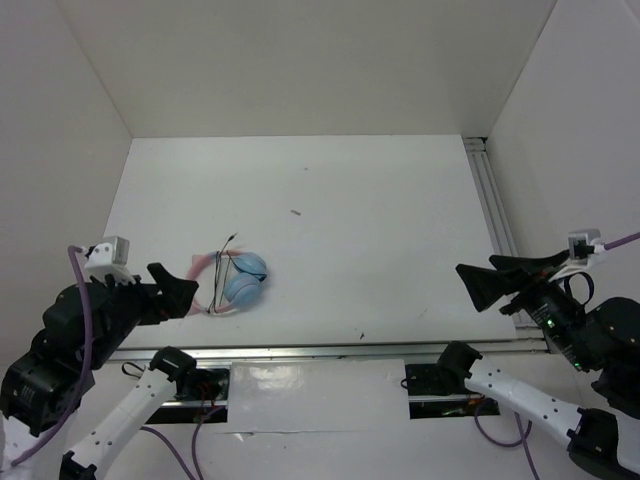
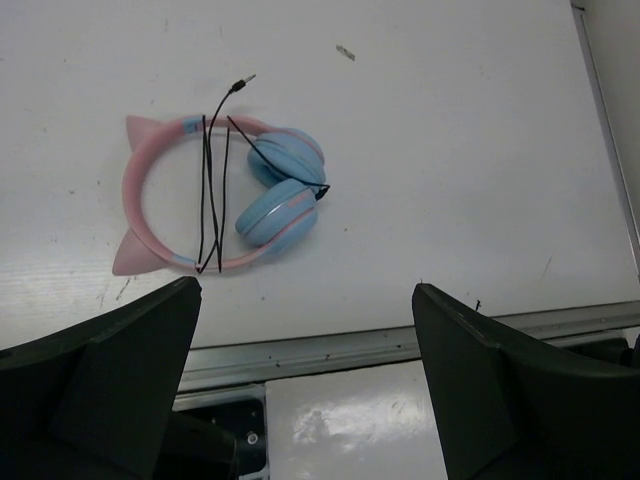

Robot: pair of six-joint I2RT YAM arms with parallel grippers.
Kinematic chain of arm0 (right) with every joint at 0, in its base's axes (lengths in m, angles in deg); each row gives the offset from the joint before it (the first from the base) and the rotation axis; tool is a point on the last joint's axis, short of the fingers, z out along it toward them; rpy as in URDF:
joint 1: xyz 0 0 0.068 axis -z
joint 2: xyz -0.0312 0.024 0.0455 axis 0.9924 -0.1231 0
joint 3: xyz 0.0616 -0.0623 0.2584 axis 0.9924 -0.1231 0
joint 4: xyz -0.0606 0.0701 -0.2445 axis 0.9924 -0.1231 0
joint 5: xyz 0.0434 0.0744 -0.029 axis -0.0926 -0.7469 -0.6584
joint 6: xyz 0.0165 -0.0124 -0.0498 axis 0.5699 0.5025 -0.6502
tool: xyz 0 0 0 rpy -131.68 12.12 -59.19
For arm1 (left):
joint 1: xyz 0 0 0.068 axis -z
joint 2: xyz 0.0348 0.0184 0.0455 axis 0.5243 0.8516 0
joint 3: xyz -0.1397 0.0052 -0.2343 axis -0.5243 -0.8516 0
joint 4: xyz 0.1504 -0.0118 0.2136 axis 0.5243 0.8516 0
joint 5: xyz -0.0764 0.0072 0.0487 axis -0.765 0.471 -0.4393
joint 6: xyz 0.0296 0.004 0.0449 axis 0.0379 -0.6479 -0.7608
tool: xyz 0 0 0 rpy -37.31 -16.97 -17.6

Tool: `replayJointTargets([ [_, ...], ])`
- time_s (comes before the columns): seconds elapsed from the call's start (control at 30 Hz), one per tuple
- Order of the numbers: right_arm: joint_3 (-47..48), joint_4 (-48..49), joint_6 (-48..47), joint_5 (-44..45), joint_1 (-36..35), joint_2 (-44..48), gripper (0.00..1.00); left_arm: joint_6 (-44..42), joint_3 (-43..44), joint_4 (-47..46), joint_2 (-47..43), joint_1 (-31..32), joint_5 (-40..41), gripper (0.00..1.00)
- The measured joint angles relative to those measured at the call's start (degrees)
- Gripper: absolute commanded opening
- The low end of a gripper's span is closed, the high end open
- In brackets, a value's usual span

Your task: Wrap the headphones

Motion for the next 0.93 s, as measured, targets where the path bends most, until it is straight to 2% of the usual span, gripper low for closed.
replayJointTargets([
  [0.37,3.7,-6.3,0.1,-0.2,3.1,0.6,1.0,1.7,11.1,6.4,-0.7,0.0,0.6,1.0],
  [0.93,4.0,-10.3,0.1,1.7,3.5,0.6,1.0,3.2,12.2,10.0,-1.2,0.0,1.7,1.0],
])
